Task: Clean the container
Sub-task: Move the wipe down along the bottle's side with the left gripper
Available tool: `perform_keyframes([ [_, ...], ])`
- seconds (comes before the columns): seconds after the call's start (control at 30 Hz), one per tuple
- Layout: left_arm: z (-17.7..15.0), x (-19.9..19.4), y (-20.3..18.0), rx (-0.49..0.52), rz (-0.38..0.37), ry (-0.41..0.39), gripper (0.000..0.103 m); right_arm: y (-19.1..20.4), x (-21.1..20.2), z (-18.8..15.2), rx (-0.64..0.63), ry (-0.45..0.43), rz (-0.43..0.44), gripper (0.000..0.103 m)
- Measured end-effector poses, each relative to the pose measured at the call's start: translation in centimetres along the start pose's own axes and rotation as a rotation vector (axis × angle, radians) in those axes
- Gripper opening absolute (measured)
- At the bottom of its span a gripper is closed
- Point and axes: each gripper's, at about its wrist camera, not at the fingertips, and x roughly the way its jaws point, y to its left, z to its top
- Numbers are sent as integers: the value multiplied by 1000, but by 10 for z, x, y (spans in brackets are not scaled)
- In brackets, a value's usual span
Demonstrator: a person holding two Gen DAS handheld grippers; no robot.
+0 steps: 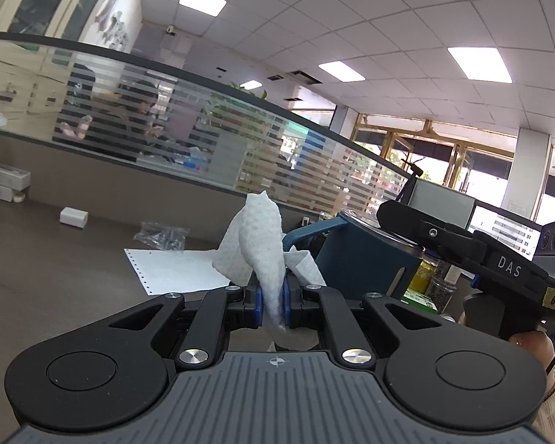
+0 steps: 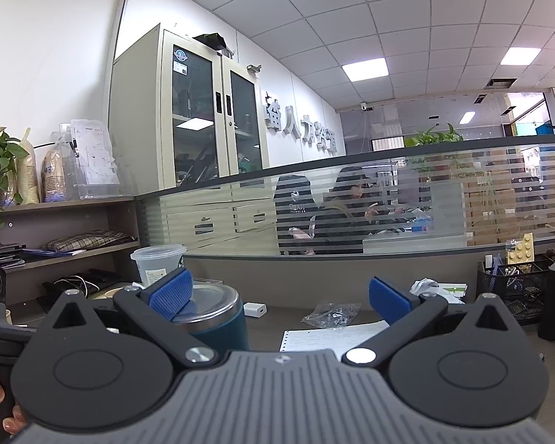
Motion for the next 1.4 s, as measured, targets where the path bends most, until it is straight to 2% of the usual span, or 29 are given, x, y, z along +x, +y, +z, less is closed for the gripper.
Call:
perform_keyframes([
  [0.3,-4,3,-12,27,33,-8,12,-4,0,-1,2,1,3,103],
  [0.67,-17,2,-48,178,197,-62,11,-5,-1,-1,14,2,6,103],
  [0.93,-19,-5,-56,212,193,-66,11,-2,-1,0,5,0,-3,103],
  [1.07,-17,-15,-55,222,146,-72,11,-1,-2,0,1,0,-6,103],
  [1.4,-15,-15,-41,172,113,-52,19,6,-2,-1,-4,10,-1,103],
])
